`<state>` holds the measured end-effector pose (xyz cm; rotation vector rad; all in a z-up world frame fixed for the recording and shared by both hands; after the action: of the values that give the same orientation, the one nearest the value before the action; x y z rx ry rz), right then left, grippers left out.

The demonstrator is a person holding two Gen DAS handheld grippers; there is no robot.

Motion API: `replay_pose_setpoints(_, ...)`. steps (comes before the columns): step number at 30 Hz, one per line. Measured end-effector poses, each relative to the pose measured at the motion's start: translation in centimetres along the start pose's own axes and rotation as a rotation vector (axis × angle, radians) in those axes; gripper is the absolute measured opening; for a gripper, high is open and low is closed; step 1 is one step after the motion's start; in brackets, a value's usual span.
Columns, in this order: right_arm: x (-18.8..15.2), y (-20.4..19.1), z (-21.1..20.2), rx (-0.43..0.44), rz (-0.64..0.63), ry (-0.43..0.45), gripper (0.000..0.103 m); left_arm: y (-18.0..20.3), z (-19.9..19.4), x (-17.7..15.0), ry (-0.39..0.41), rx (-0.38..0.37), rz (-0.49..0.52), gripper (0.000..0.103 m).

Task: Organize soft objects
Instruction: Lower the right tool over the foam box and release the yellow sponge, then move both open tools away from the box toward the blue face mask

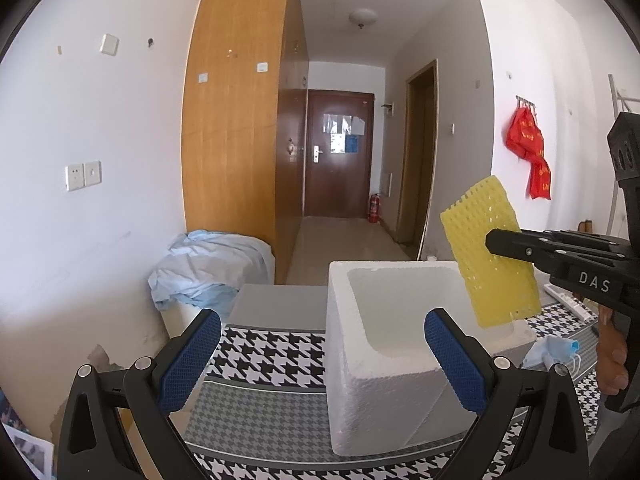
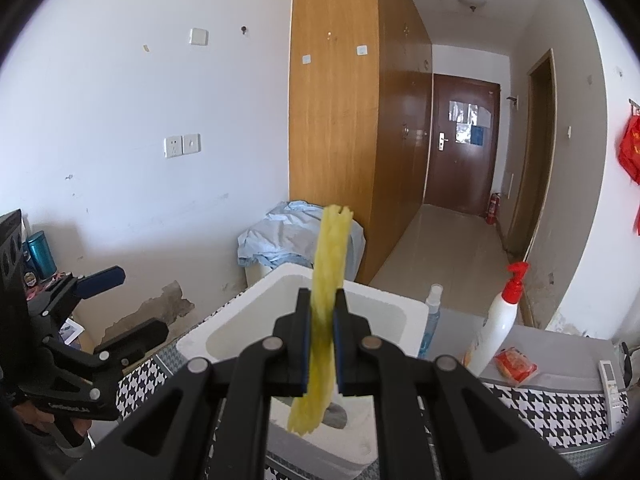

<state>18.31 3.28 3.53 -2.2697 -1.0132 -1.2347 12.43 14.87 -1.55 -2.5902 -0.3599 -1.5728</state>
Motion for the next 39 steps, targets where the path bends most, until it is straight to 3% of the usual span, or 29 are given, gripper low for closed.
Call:
replay_pose_setpoints(5,0.1,-0.2,0.6,0.005,0.002,-0.015,0.014,-0.4,-0.2,-0.2,0.000,0.010,-0.009,0.102)
replay_pose_setpoints(6,0.1,-0.2,0.8,0.005,-0.001,-0.022,0.023,-0.5,-0.3,-0.2,0.000,0.012,-0.011,0.102)
replay_pose_setpoints(7,0.1,-0.3,1.0,0.008,-0.006,-0.028,0.042,-0.6,-0.3,-0.2,0.001,0.015,-0.014,0.102)
replay_pose_setpoints(9,-0.1,-0.5,1.2,0.022,-0.009,-0.032,0.060,-0.7,-0.5,-0.3,0.003,0.018,-0.015,0.102)
replay_pose_setpoints(23,-0.7,0.3,-0.7,0.025,0.019,-0.012,0.065,0.4,-1.1,0.0,0.015,0.003,0.003,0.102)
replay_pose_setpoints(30,-1.1,0.8,-2.6,0.023,0.026,0.021,0.085,1.6,-1.8,0.2,0.024,-0.018,0.018,0.102)
replay_pose_setpoints(39,-2.1,1.7,-4.5,-0.017,0.036,0.036,0.097,3.7,-2.7,0.5,0.030,-0.054,0.045,0.102)
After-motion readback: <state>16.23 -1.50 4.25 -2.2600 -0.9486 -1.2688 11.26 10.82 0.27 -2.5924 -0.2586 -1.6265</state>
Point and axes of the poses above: each gripper's, at about its wrist camera, not at the fingertips, and z roughly the way its jaws point, y to its right, x to its top, the point moved 5 cm from there along z, roughly the way its jaws point, and after that the axes turned 9 degrees about -y, right-handed, at the moved point
